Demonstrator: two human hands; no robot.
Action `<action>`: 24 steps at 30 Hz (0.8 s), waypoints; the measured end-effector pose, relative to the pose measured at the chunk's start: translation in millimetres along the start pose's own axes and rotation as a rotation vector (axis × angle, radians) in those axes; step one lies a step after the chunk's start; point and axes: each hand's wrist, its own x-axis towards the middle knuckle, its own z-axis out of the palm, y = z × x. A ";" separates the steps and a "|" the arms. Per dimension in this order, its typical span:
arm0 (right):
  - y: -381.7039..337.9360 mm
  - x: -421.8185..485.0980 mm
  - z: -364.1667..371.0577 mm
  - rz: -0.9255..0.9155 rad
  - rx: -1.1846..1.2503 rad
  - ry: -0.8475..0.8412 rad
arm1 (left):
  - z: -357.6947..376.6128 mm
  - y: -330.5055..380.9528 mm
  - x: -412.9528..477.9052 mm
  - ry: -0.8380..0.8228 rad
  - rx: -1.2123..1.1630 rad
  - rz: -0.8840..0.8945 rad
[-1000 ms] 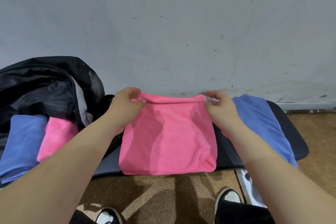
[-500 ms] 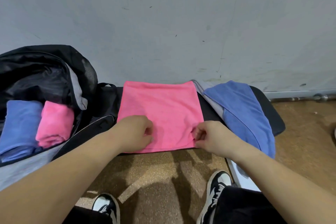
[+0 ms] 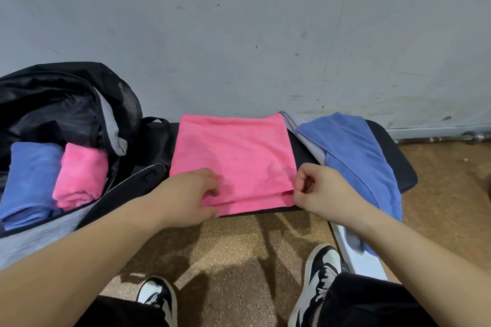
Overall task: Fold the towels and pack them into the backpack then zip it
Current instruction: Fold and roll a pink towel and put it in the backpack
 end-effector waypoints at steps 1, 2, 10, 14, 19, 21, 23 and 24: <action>1.3 -2.0 -0.5 0.002 -0.012 -0.001 | 0.0 0.6 -1.3 0.001 0.017 0.012; 3.3 -3.7 -0.7 0.007 -0.034 -0.009 | 0.1 1.6 -2.8 0.001 0.034 0.025; 26.5 -22.3 6.4 -0.038 -0.335 -0.146 | 17.5 -10.4 -22.8 0.130 0.262 0.142; 20.8 -25.3 29.2 -0.353 -0.496 -0.014 | 24.3 -23.8 -33.7 0.228 0.258 0.148; 28.4 -15.2 50.6 -0.497 -0.711 0.100 | 27.6 -33.0 -43.6 0.315 0.226 0.185; 33.7 -11.8 51.2 -0.553 -0.710 0.174 | 30.3 -40.3 -45.2 0.297 0.229 0.154; 37.6 -11.8 52.6 -0.602 -0.689 0.197 | 29.8 -45.6 -45.0 0.288 0.217 0.145; 37.1 -13.0 51.6 -0.614 -0.659 0.193 | 28.0 -46.9 -44.7 0.302 0.219 0.146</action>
